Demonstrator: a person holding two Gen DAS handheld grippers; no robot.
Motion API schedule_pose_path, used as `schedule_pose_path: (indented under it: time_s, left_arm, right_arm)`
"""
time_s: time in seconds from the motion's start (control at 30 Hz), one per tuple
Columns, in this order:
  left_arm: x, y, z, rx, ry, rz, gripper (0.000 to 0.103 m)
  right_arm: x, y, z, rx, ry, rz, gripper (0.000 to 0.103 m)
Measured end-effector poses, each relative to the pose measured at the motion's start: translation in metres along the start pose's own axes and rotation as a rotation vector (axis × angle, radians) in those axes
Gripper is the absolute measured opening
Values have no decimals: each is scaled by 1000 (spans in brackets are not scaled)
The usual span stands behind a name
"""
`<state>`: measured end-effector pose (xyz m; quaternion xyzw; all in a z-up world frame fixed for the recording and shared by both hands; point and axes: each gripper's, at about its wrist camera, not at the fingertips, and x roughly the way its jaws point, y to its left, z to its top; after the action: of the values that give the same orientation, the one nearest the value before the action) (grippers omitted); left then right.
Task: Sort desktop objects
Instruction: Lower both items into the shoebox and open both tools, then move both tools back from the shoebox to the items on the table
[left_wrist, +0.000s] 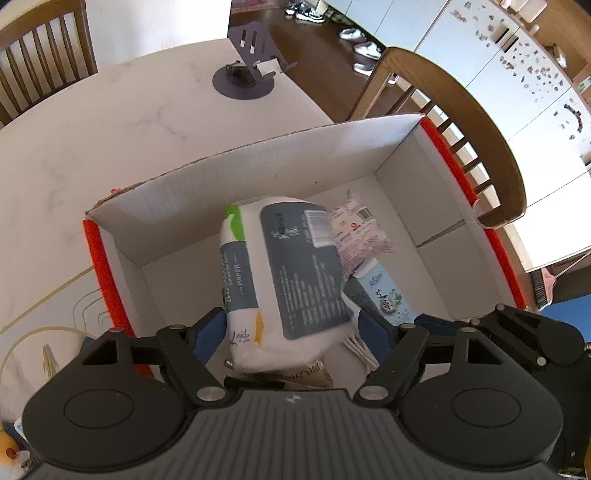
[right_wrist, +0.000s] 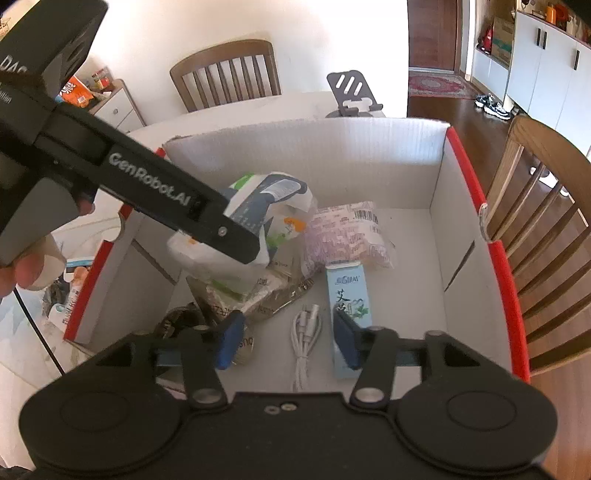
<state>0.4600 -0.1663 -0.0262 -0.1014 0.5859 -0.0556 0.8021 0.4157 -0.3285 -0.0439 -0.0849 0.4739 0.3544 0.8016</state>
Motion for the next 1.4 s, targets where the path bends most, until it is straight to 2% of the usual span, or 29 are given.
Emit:
schedule_pose_path:
  time_s: [0.07,0.13,0.53,0.7,0.9,1.4]
  left_arm:
    - [-5,0,-3,-2,-13,-10,78]
    - [-11,0,-6,-2,-26,-15,84]
    - [-40,-2,-30,-4,-90,-55,88]
    - [-51,1,-44,-4,-116,-75,94]
    - [-65,7,-63,-5,-149,-105,99]
    - [-115,47,-126,-4,-254,-127,102]
  right_arm:
    - [-3,1,0,-5,-6,0,59]
    - [-6,2,0,-11,-14,2,63]
    - [-19,11,1,-27,-43,5,69]
    - [-26,15,-1,-39,-62,10,82]
    - [-33,22,-6,-39,-81,7,90]
    - [-60,78,-20,-35,-147,-6,94]
